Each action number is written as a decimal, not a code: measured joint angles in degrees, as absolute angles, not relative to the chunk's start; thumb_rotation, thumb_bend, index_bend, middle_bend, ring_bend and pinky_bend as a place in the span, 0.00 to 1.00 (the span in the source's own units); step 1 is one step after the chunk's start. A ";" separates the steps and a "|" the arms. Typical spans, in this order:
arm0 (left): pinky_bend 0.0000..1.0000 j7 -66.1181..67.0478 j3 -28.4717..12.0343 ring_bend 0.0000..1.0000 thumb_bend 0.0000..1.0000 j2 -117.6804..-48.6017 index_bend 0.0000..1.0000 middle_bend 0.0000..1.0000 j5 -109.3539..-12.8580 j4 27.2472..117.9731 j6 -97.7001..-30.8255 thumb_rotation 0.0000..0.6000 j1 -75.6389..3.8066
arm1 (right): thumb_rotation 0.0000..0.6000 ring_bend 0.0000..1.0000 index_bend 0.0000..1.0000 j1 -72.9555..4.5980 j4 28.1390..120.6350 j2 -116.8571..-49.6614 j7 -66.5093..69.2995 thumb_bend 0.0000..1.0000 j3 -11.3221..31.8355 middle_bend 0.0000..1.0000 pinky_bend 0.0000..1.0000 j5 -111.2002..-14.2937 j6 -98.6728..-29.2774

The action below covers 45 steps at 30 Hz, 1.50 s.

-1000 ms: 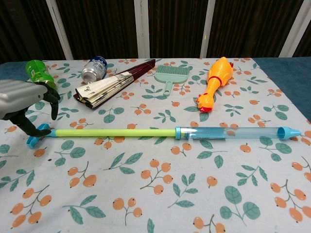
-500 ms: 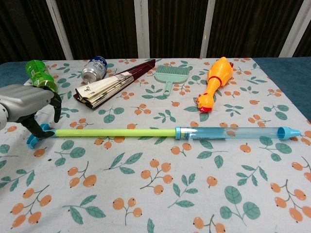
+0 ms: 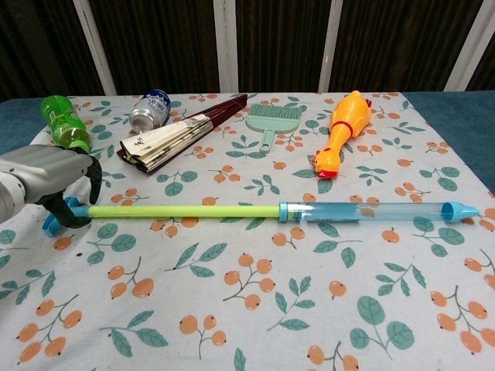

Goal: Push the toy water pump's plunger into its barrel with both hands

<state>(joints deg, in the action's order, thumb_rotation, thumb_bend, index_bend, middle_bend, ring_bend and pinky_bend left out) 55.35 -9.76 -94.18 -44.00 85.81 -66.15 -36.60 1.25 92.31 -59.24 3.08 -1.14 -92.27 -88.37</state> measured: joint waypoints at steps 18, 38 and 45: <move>0.07 53.65 -8.94 0.00 0.53 -94.34 0.60 0.17 -44.41 85.38 -66.85 1.00 -37.31 | 1.00 0.00 0.00 1.27 92.44 -59.13 3.58 0.32 -1.14 0.00 0.00 -92.16 -88.38; 0.08 51.30 -5.84 0.00 0.53 -89.13 0.61 0.17 -50.11 92.19 -67.94 1.00 -36.60 | 1.00 0.00 0.08 -3.22 101.67 -59.04 -1.88 0.32 0.34 0.00 0.00 -93.00 -82.94; 0.08 52.20 -5.61 0.00 0.53 -88.30 0.61 0.17 -49.82 94.45 -68.45 1.00 -36.86 | 1.00 0.00 0.14 -9.64 108.27 -61.50 -13.12 0.32 4.28 0.02 0.00 -86.15 -74.08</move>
<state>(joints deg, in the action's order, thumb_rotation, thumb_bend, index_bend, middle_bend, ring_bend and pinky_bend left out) 52.20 -5.61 -88.30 -49.82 94.45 -68.45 -36.86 -9.64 108.27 -61.50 -13.12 4.28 -86.15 -74.08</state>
